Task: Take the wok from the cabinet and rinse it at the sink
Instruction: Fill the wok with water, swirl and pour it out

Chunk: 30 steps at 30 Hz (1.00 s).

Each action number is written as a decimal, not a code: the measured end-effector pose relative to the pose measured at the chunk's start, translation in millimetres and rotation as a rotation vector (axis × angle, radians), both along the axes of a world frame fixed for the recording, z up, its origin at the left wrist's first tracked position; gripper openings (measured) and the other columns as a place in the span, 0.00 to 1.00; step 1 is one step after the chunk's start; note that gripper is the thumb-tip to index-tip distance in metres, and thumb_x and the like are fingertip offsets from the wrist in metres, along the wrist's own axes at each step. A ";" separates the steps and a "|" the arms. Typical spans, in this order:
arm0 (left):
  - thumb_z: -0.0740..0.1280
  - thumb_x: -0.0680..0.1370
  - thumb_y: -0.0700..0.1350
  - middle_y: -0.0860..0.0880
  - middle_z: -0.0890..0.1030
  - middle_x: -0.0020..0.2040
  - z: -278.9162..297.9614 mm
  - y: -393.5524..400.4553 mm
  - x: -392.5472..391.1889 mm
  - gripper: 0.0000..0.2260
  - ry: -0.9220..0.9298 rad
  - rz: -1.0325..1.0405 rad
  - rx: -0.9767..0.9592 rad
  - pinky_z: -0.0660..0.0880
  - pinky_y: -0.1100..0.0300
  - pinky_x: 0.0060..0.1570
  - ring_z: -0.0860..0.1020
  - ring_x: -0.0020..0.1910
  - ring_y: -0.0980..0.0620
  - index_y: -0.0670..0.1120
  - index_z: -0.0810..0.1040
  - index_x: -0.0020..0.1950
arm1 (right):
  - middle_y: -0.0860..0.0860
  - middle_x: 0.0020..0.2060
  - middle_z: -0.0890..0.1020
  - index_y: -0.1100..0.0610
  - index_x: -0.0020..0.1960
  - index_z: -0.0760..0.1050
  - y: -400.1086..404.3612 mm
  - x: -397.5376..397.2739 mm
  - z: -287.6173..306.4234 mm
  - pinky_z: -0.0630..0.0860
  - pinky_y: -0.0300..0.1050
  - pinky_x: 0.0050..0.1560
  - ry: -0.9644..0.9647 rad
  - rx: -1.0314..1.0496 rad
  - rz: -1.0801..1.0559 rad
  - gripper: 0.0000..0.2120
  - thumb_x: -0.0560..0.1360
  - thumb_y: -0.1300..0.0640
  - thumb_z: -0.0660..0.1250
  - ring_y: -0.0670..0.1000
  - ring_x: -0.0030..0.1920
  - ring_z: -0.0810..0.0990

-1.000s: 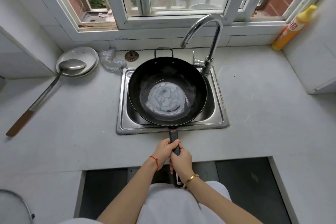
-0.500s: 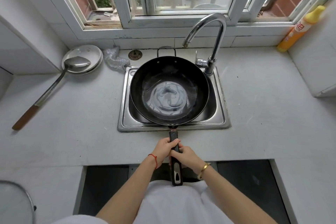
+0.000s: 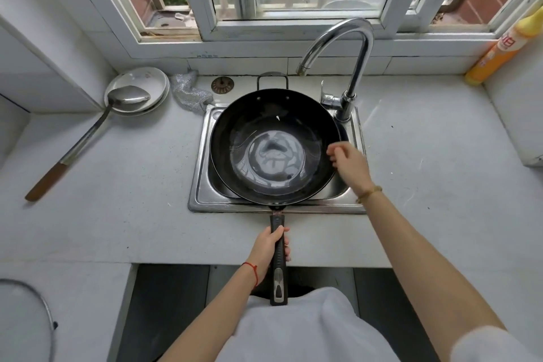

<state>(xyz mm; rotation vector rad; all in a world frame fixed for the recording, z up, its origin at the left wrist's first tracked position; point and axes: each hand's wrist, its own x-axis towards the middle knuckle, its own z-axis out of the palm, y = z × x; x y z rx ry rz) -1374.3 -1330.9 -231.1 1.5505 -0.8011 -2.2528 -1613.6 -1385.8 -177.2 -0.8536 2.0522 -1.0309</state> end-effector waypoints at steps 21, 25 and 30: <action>0.59 0.83 0.44 0.48 0.75 0.35 -0.7 4.4 -3.2 0.09 0.030 0.070 0.039 0.73 0.60 0.29 0.73 0.29 0.52 0.40 0.72 0.58 | 0.56 0.72 0.70 0.55 0.79 0.56 -130.1 -37.1 23.8 0.76 0.43 0.51 -0.097 0.018 0.150 0.29 0.79 0.66 0.52 0.52 0.56 0.78; 0.59 0.83 0.44 0.48 0.75 0.35 0.1 4.1 -3.1 0.09 0.023 0.072 0.038 0.73 0.60 0.29 0.73 0.29 0.53 0.40 0.72 0.58 | 0.53 0.77 0.62 0.57 0.79 0.55 -134.5 -42.2 24.9 0.65 0.46 0.69 -0.088 0.058 0.205 0.28 0.80 0.69 0.51 0.58 0.73 0.67; 0.59 0.82 0.44 0.49 0.76 0.34 -0.6 5.0 -3.7 0.08 0.019 0.079 0.038 0.72 0.60 0.29 0.73 0.29 0.53 0.41 0.73 0.57 | 0.53 0.78 0.60 0.56 0.79 0.54 -138.5 -42.6 20.0 0.69 0.49 0.69 -0.077 0.077 0.246 0.31 0.78 0.70 0.52 0.60 0.72 0.68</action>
